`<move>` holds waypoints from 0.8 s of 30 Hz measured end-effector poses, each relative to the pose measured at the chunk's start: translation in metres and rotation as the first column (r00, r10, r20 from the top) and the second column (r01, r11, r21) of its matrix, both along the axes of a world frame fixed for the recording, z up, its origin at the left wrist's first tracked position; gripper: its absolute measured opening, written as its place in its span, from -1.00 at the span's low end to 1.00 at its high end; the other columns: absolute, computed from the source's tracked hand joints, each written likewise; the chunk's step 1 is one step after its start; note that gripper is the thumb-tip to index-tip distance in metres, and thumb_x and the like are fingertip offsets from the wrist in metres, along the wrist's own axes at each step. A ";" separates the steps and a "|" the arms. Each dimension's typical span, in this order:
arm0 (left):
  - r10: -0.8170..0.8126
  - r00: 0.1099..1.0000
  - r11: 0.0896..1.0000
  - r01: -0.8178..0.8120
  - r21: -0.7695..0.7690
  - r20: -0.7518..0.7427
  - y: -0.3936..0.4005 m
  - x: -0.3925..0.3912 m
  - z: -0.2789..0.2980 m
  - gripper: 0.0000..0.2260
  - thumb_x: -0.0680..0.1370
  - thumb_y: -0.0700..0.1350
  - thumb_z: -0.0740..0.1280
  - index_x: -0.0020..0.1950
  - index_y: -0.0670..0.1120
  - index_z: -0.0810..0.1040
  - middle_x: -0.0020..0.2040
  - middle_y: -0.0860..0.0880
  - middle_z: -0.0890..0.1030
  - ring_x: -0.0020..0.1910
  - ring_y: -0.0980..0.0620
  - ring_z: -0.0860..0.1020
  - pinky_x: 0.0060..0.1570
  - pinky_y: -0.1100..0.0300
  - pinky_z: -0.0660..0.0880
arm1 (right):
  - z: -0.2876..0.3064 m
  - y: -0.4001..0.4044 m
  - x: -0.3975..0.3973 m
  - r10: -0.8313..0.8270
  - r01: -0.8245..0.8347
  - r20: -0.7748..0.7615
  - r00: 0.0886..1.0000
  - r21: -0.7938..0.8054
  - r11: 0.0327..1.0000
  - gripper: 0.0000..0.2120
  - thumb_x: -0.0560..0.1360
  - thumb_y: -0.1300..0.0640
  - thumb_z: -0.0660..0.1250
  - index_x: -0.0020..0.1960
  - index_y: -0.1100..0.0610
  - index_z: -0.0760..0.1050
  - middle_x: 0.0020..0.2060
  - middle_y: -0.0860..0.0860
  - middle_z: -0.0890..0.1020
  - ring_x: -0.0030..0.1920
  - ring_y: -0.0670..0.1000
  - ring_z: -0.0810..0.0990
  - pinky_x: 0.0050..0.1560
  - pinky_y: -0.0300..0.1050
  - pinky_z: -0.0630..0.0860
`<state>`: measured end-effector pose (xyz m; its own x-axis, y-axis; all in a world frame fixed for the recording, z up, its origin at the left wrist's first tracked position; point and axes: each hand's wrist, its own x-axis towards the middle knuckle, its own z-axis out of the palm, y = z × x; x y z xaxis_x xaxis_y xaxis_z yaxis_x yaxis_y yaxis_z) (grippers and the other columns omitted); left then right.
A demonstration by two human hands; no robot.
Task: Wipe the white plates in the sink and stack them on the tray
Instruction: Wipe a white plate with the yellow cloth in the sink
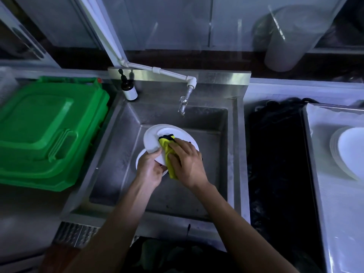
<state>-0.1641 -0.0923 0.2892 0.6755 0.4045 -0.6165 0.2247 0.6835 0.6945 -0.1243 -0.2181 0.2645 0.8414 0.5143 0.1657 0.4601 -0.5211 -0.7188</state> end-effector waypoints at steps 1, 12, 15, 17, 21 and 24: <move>0.004 1.000 1.000 -0.004 -0.004 0.003 0.000 -0.001 0.001 -0.72 0.66 -0.20 0.22 0.34 -0.17 0.56 0.13 -0.14 0.69 0.04 -0.08 0.66 -0.03 0.07 0.59 | -0.001 0.001 -0.002 0.004 -0.004 0.007 1.000 -0.015 1.000 -0.64 0.64 0.04 0.24 0.43 -0.02 0.47 0.46 -0.07 0.43 0.43 0.05 0.38 0.34 0.11 0.36; -0.031 0.999 0.999 0.030 -0.029 -0.025 0.013 0.004 0.007 -0.64 0.69 -0.14 0.20 0.41 -0.30 0.48 0.32 -0.28 0.58 0.16 -0.18 0.61 0.13 0.00 0.54 | -0.008 0.012 -0.023 -0.142 0.142 0.001 0.990 -0.033 0.989 -0.61 0.67 0.00 0.20 0.46 0.05 0.44 0.49 -0.01 0.40 0.52 0.11 0.28 0.43 0.13 0.29; -0.027 1.000 1.000 0.027 -0.003 0.010 0.017 0.001 0.004 -0.67 0.66 -0.21 0.24 0.40 -0.30 0.50 0.30 -0.27 0.60 0.18 -0.19 0.61 0.14 -0.06 0.57 | -0.018 0.011 -0.017 -0.190 0.191 -0.079 0.979 0.008 0.982 -0.63 0.66 0.05 0.23 0.44 0.09 0.46 0.47 0.02 0.42 0.49 0.14 0.32 0.44 0.14 0.29; -0.050 0.998 0.999 0.050 0.019 0.022 0.021 0.000 0.003 -0.65 0.65 -0.22 0.26 0.42 -0.29 0.48 0.30 -0.25 0.60 0.20 -0.19 0.62 0.17 -0.08 0.57 | -0.025 0.010 -0.011 -0.198 0.210 -0.146 0.969 0.073 0.975 -0.64 0.67 0.09 0.22 0.44 0.12 0.46 0.47 0.05 0.42 0.45 0.15 0.34 0.45 0.14 0.28; -0.117 0.991 0.992 0.115 0.048 0.057 0.032 -0.003 0.001 -0.64 0.64 -0.26 0.26 0.44 -0.28 0.46 0.30 -0.23 0.61 0.31 -0.22 0.57 0.17 -0.14 0.59 | -0.037 0.006 0.000 -0.193 0.237 -0.256 0.947 0.153 0.959 -0.64 0.69 0.11 0.19 0.46 0.11 0.44 0.49 0.04 0.38 0.47 0.13 0.31 0.50 0.05 0.25; -0.181 0.980 0.982 0.176 0.062 0.082 0.040 -0.008 0.000 -0.62 0.61 -0.30 0.26 0.45 -0.23 0.45 0.27 -0.16 0.64 0.25 -0.16 0.62 0.08 -0.11 0.64 | -0.041 0.003 0.010 -0.198 0.243 -0.273 0.941 0.143 0.959 -0.64 0.69 0.09 0.18 0.47 0.09 0.43 0.50 0.04 0.38 0.47 0.13 0.31 0.49 -0.05 0.24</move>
